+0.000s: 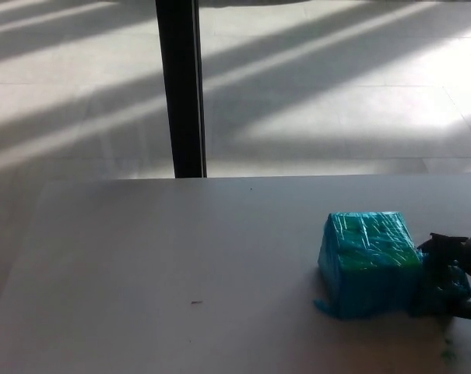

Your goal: The robot uses its right hand to pick up the small cube kept on the middle on the desk and place it on the bigger cube kept next to it

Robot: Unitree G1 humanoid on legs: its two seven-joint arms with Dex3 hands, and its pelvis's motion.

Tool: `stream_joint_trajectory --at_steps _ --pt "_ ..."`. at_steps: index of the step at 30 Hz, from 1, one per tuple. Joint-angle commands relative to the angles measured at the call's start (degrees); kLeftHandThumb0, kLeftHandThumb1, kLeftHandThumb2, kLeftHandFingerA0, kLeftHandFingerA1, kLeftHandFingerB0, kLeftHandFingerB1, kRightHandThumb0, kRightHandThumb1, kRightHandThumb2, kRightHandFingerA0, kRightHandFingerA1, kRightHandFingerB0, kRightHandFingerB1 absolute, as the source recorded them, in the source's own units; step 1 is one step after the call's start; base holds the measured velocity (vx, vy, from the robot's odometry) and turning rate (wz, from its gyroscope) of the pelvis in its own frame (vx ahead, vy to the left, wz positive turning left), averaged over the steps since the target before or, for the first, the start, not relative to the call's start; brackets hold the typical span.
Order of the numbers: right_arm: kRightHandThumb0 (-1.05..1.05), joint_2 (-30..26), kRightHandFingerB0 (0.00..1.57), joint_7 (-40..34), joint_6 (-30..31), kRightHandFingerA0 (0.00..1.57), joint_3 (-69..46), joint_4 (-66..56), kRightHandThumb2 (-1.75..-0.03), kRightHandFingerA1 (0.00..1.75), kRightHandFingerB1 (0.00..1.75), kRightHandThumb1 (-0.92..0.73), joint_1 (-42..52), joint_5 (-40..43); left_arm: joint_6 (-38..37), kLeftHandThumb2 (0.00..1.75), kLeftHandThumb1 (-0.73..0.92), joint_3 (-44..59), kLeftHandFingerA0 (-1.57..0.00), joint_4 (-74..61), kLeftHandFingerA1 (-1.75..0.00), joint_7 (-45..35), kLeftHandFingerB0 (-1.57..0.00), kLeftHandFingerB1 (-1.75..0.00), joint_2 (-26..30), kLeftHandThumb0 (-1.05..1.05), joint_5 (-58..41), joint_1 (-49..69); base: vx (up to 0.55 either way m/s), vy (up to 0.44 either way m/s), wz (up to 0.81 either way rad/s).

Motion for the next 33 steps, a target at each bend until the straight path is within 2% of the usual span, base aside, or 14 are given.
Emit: stream_joint_trajectory --at_steps 1,3,4,9,11,12,13,15,17,22,24,25,30,33 --pt "-0.28 -0.9 0.72 -4.1 -1.8 0.8 1.0 0.7 -0.65 1.64 1.35 -0.72 1.5 -3.0 -0.5 0.62 0.71 -0.6 -0.44 -0.4 -0.57 0.0 -0.42 -0.39 1.4 -0.69 0.3 0.5 0.0 0.0 0.0" --pt "-0.27 -1.8 0.72 -4.0 -2.0 0.72 0.9 0.4 -0.63 1.61 1.11 -0.71 1.2 -3.2 -0.4 0.61 0.7 -0.8 -0.47 0.3 -0.57 0.6 -0.48 -0.4 1.2 -0.7 0.5 0.5 0.0 0.0 0.0" --pt "-0.26 -2.1 0.7 -4.3 -2.4 0.73 0.7 0.8 -0.64 1.61 1.22 -0.72 1.1 -3.1 -0.6 0.61 0.7 -0.9 -0.46 0.4 -0.57 0.3 -0.47 -0.4 1.3 -0.71 0.6 0.6 0.0 0.0 0.0" --pt "-0.28 -3.2 0.73 -4.2 -2.3 0.73 0.2 0.7 -0.62 1.63 1.1 -0.72 0.9 -3.1 -0.3 0.62 0.71 -1.4 -0.47 0.2 -0.58 0.7 -0.49 -0.4 1.4 -0.7 0.6 0.6 0.0 0.0 0.0" --pt "-0.27 -3.8 0.69 -3.8 -3.1 0.74 -0.6 0.4 -0.61 1.65 1.22 -0.72 0.9 -2.3 -0.4 0.61 0.7 -1.5 -0.47 -0.1 -0.58 0.6 -0.5 -0.41 1.4 -0.71 0.4 0.8 0.0 0.0 0.0" --pt "-0.29 -3.8 0.74 -3.3 -3.3 0.75 -0.7 0.6 -0.63 1.62 1.05 -0.7 0.4 -2.0 -0.4 0.61 0.7 -1.2 -0.45 0.9 -0.56 0.7 -0.46 -0.4 1.6 -0.7 0.2 0.3 0.0 0.0 0.0" --pt "-0.34 -4.4 0.81 -3.0 -3.3 0.79 -1.2 0.3 -0.66 1.54 1.08 -0.64 0.3 -1.8 -0.9 0.61 0.71 -1.5 -0.45 1.0 -0.55 0.9 -0.46 -0.39 1.6 -0.7 0.6 0.4 0.0 0.0 0.0" --pt "-0.19 -5.2 0.68 -2.3 -3.7 0.8 -1.9 0.3 -0.7 1.62 1.32 -0.77 0.0 -1.3 -0.8 0.61 0.7 -1.7 -0.46 0.8 -0.55 1.2 -0.46 -0.38 1.6 -0.7 0.7 0.5 0.0 0.0 0.0" --pt "-0.26 -5.8 0.72 -3.3 -4.8 0.81 -3.0 0.1 -0.57 1.74 1.34 -0.77 0.0 -1.0 -0.1 0.61 0.69 -1.3 -0.45 0.7 -0.56 1.0 -0.46 -0.39 1.7 -0.69 0.0 0.4 0.0 0.0 0.0" --pt "-0.2 -7.6 0.63 -3.6 -6.3 0.76 -4.1 0.0 -0.69 1.63 1.37 -0.79 -0.9 -1.5 -0.5 0.61 0.7 -1.3 -0.46 -0.6 -0.56 0.4 -0.46 -0.4 1.6 -0.71 0.0 1.2 0.0 0.0 0.0" --pt "-0.21 -7.6 0.67 -2.8 -6.3 0.75 -4.3 -0.2 -0.71 1.59 1.32 -0.79 -1.1 -1.4 -0.3 0.61 0.7 -0.9 -0.45 -0.6 -0.56 0.2 -0.47 -0.4 1.6 -0.71 -0.4 1.5 0.0 0.0 0.0" --pt "-0.21 -8.1 0.69 -1.9 -5.7 0.73 -4.5 -1.0 -0.7 1.58 1.17 -0.77 -1.6 -1.5 0.1 0.61 0.7 -0.5 -0.45 -0.5 -0.57 0.4 -0.47 -0.41 1.5 -0.69 -0.8 1.3 0.0 0.0 0.0" --pt "-0.23 -8.6 0.64 1.2 -5.8 0.77 -6.8 -3.0 -0.64 1.67 1.43 -0.78 -2.3 1.1 -0.7 0.61 0.71 -1.1 -0.43 0.3 -0.55 -0.1 -0.44 -0.39 1.8 -0.71 0.0 1.1 0.0 0.0 0.0" --pt "-0.23 -8.5 0.66 0.7 -6.4 0.77 -7.0 -3.3 -0.66 1.66 1.34 -0.77 -3.3 0.3 -0.8 0.61 0.7 -0.8 -0.45 0.2 -0.56 -0.2 -0.45 -0.4 1.9 -0.72 -0.2 1.4 0.0 0.0 0.0"
